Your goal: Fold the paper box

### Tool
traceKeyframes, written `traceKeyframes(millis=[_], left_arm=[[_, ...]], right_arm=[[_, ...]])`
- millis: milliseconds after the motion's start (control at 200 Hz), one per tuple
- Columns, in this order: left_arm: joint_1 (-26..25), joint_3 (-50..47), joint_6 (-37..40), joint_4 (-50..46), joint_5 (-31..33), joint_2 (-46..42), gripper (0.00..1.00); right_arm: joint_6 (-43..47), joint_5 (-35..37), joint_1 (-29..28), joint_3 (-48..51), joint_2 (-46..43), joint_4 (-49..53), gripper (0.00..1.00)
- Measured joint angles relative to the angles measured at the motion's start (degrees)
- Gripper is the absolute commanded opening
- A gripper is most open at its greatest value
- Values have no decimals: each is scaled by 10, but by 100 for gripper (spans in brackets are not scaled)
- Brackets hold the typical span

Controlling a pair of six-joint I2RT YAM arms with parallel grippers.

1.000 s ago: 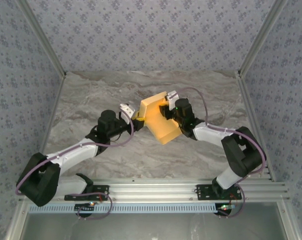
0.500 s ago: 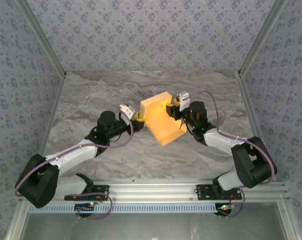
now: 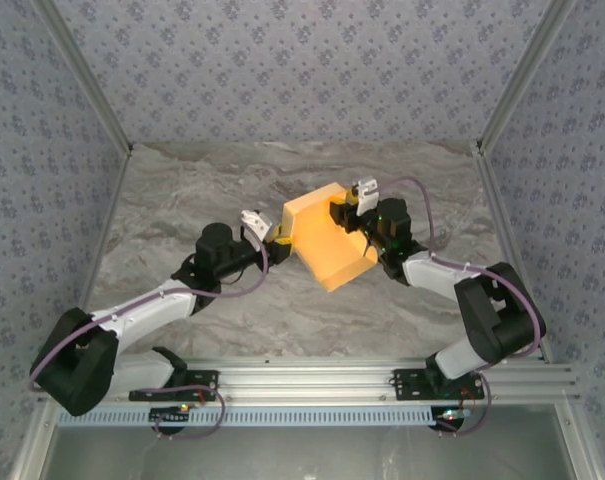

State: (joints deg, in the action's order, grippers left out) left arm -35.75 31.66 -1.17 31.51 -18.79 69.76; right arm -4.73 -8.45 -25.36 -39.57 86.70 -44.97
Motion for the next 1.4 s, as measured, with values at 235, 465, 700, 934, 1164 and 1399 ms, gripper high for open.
traceKeyframes(millis=[235, 465, 700, 934, 1164, 1399], left_arm=[[0, 0, 0, 7, 0, 0, 38], [-1, 0, 3, 0, 5, 0, 38], [0, 0, 2, 1, 6, 0, 38], [-6, 0, 9, 0, 4, 0, 38], [-10, 0, 11, 0, 4, 0, 38], [-12, 0, 11, 0, 9, 0, 38]], right_arm=[[-11, -40, 17, -1, 3, -30, 50], [-10, -131, 41, -1, 3, -42, 54], [-2, -159, 43, -1, 3, -30, 49], [-9, -165, 51, -1, 2, -35, 52], [-23, -162, 55, -1, 2, -45, 36], [-7, -121, 37, -1, 2, -33, 23]])
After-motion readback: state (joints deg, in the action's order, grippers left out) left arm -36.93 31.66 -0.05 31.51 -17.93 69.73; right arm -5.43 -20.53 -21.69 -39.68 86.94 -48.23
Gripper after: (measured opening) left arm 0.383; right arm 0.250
